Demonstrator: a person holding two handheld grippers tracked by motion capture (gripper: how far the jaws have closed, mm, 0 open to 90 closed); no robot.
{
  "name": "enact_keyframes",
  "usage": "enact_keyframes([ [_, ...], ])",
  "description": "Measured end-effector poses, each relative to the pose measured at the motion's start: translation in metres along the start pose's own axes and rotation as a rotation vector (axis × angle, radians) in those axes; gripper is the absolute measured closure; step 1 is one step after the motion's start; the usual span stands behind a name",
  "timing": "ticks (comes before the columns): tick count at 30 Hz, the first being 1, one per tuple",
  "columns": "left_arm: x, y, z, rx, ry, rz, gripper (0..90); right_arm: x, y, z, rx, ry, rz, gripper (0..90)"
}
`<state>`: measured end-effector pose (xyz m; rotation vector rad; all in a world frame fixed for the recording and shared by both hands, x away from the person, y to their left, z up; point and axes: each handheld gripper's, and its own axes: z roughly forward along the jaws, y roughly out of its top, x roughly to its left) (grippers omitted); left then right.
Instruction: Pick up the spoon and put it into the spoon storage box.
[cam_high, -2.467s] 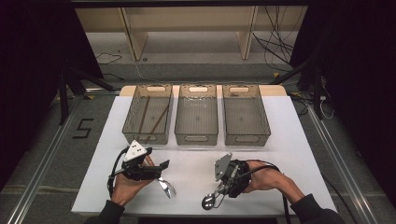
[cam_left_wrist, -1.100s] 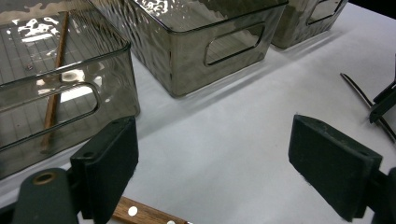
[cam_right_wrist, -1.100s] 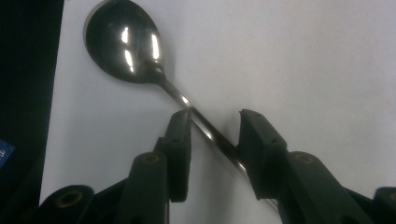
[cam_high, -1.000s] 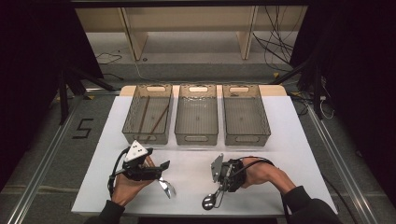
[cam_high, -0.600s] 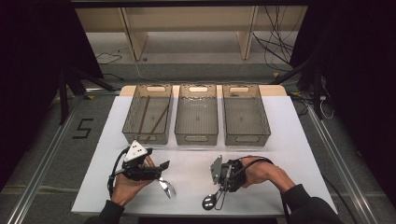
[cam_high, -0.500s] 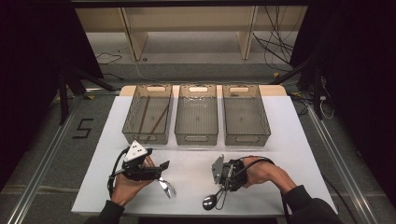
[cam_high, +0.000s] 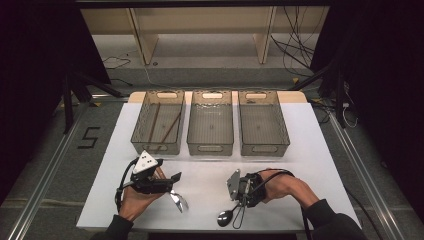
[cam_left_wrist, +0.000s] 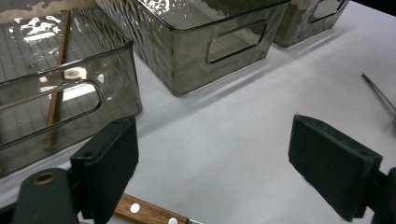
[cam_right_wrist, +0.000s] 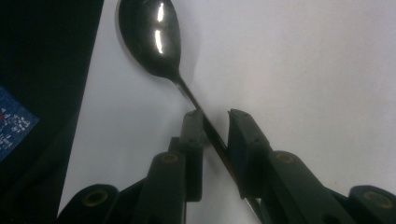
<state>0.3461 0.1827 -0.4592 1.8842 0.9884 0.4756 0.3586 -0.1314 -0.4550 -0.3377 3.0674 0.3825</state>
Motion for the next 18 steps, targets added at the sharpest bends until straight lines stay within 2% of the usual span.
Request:
enact_keyframes([
  [6, 0.0004, 0.0002, -0.0004, -0.002, 0.003, 0.005, 15.8, 0.0012, 0.0002, 0.0035, 0.020, 0.033, -0.021, 73.4],
  [12, -0.0007, 0.0003, 0.0001, -0.002, 0.002, 0.000, 15.9, 0.0021, 0.0018, 0.0054, 0.030, 0.034, -0.036, 72.1],
  [15, -0.0014, 0.0005, 0.0004, -0.003, 0.000, 0.000, 15.9, 0.0018, 0.0035, 0.0054, 0.051, 0.032, -0.064, 72.2],
  [18, -0.0015, 0.0006, 0.0003, -0.004, 0.000, 0.000, 16.0, 0.0024, 0.0047, 0.0060, 0.051, 0.035, -0.056, 73.3],
])
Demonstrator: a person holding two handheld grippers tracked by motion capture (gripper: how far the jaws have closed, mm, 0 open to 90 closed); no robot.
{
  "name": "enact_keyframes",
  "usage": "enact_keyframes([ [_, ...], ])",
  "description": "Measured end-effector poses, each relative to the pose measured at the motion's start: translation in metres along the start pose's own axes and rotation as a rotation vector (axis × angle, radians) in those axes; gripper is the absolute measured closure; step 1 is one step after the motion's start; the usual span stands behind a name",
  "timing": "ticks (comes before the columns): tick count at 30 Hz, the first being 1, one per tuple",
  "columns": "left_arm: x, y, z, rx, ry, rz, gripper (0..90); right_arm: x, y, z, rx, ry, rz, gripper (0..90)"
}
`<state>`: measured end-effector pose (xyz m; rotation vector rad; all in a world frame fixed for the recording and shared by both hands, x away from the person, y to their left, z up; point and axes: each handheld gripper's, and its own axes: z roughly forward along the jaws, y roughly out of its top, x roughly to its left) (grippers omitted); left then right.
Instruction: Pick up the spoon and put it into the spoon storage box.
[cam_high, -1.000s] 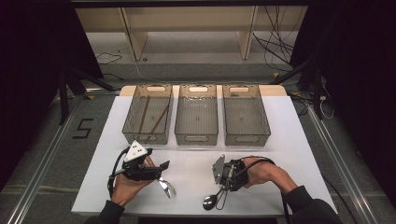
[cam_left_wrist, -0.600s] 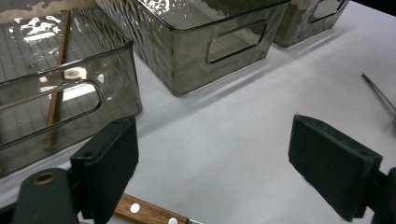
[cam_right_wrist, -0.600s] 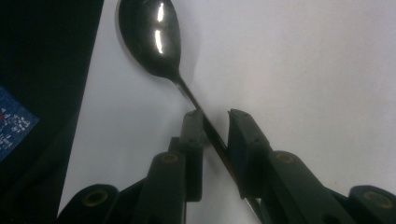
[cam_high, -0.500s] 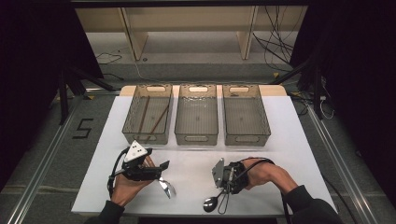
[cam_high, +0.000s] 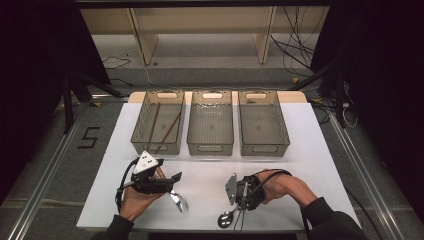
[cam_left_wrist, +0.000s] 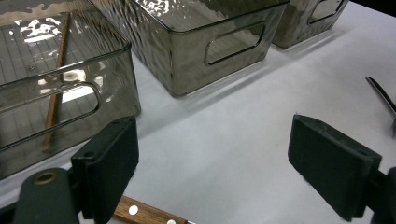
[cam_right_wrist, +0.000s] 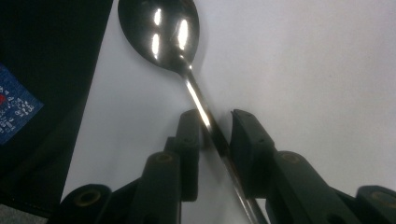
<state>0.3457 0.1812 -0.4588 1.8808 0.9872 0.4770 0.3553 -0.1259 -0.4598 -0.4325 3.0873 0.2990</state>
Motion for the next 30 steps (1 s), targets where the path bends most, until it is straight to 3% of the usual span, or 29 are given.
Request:
enact_keyframes([
  [6, 0.000, 0.000, 0.000, 0.001, 0.000, -0.001, 16.0, 0.002, 0.003, -0.001, 0.032, 0.006, -0.038, 81.7],
  [9, 0.000, 0.000, 0.000, 0.002, 0.000, 0.000, 16.0, 0.003, 0.003, -0.001, 0.018, 0.014, -0.014, 85.1],
  [19, 0.001, 0.000, -0.001, 0.000, 0.003, 0.001, 16.0, 0.002, 0.001, -0.002, 0.005, 0.013, -0.002, 85.9],
  [24, 0.002, 0.000, -0.002, -0.008, 0.004, -0.004, 16.0, -0.001, -0.002, -0.010, -0.051, -0.027, 0.025, 86.0],
  [26, 0.002, 0.000, -0.002, -0.011, 0.007, -0.005, 16.0, -0.003, -0.004, -0.014, -0.080, -0.066, 0.048, 86.0],
  [30, 0.003, 0.000, -0.003, -0.013, 0.012, -0.006, 16.0, -0.009, -0.008, -0.023, -0.125, -0.137, 0.134, 86.0],
])
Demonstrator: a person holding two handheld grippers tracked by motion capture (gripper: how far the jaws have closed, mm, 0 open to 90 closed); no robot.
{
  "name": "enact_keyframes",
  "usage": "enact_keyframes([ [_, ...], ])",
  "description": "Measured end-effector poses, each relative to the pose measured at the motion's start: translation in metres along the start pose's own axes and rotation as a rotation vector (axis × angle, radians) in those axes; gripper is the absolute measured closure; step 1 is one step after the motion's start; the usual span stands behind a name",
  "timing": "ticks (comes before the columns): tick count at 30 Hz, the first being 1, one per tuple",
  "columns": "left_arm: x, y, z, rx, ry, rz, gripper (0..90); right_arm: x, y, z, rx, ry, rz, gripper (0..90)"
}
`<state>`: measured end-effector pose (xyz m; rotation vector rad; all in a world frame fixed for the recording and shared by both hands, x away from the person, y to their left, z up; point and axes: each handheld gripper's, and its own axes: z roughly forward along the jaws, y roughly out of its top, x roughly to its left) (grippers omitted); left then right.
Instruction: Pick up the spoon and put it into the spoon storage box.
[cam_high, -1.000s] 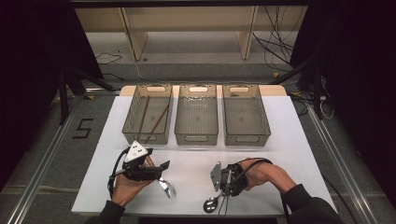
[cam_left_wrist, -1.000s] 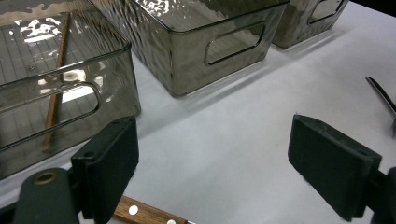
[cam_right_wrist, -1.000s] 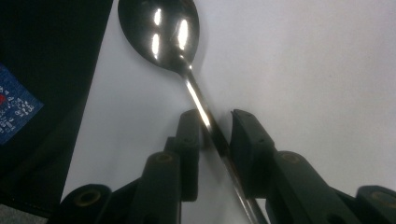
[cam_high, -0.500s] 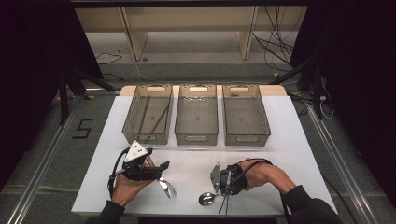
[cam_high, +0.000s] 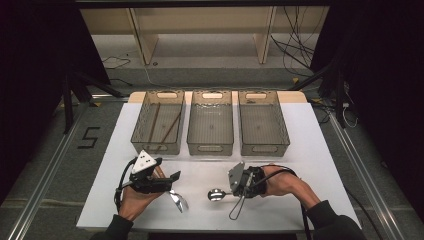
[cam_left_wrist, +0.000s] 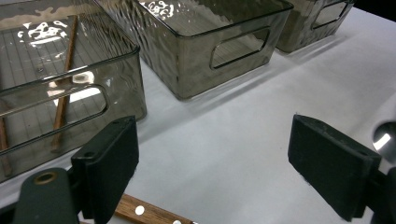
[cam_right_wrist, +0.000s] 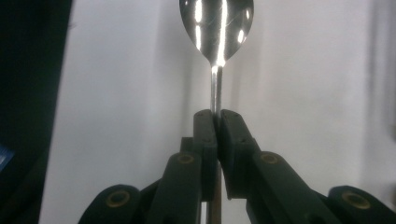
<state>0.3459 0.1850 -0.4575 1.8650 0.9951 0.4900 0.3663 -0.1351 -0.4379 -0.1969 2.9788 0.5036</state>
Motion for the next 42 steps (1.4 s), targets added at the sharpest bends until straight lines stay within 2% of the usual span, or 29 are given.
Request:
enact_keyframes([
  [5, 0.001, 0.000, -0.001, -0.009, 0.006, -0.004, 16.0, -0.012, -0.002, -0.010, -0.070, -0.066, 0.128, 85.9],
  [7, 0.001, 0.000, -0.001, -0.012, 0.010, -0.003, 16.0, -0.016, -0.001, -0.013, -0.114, -0.092, 0.197, 85.9],
  [12, 0.002, 0.000, -0.002, -0.022, 0.015, -0.007, 16.0, -0.030, -0.001, -0.021, -0.180, -0.127, 0.364, 85.9],
  [14, 0.002, 0.000, -0.003, -0.027, 0.015, -0.009, 16.0, -0.035, -0.001, -0.024, -0.203, -0.147, 0.410, 85.9],
  [24, 0.004, -0.001, -0.005, -0.040, 0.028, -0.005, 16.0, -0.069, 0.002, -0.039, -0.374, -0.180, 0.647, 85.9],
  [30, 0.004, -0.001, -0.006, -0.053, 0.029, -0.010, 15.9, -0.090, 0.009, -0.047, -0.446, -0.189, 0.739, 85.9],
  [42, 0.007, -0.003, -0.008, -0.064, 0.027, -0.018, 15.4, -0.132, 0.027, -0.049, -0.474, -0.223, 0.835, 85.8],
])
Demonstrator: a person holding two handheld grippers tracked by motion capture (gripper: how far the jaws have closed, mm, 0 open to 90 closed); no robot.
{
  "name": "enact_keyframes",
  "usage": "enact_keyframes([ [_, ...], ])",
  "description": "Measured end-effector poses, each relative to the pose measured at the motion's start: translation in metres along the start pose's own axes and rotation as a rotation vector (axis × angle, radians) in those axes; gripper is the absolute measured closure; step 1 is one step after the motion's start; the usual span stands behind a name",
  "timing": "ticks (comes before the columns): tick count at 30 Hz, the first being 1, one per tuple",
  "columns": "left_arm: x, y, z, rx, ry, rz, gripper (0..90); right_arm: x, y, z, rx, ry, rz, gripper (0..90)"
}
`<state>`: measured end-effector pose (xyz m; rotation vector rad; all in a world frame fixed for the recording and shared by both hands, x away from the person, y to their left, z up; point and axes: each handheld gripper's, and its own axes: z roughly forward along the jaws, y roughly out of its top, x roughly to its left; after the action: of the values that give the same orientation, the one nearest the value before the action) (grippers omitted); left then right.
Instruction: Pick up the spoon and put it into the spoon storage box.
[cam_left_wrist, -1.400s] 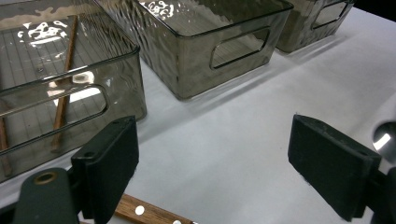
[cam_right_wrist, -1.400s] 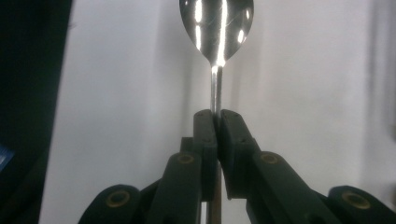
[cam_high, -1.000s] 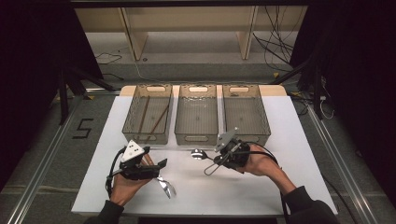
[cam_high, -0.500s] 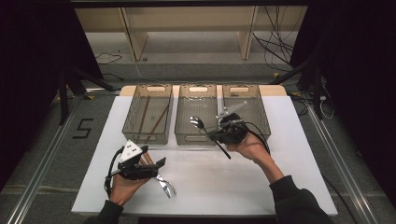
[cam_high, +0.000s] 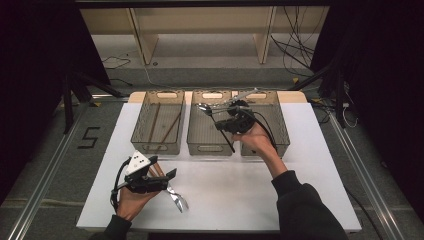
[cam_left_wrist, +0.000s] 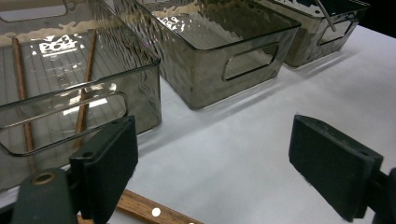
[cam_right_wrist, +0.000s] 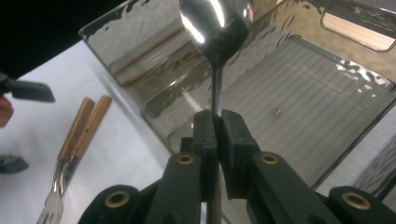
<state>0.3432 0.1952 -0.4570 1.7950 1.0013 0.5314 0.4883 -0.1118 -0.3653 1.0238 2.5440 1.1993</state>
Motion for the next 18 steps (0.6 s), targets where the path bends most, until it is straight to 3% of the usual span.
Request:
enact_keyframes([
  [9, 0.000, -0.001, -0.001, -0.009, 0.000, -0.003, 15.0, -0.010, 0.017, 0.012, 0.001, -0.016, 0.054, 85.8],
  [18, 0.001, -0.001, -0.001, -0.013, 0.002, -0.008, 15.0, -0.022, 0.031, 0.026, 0.026, -0.061, 0.110, 85.8],
])
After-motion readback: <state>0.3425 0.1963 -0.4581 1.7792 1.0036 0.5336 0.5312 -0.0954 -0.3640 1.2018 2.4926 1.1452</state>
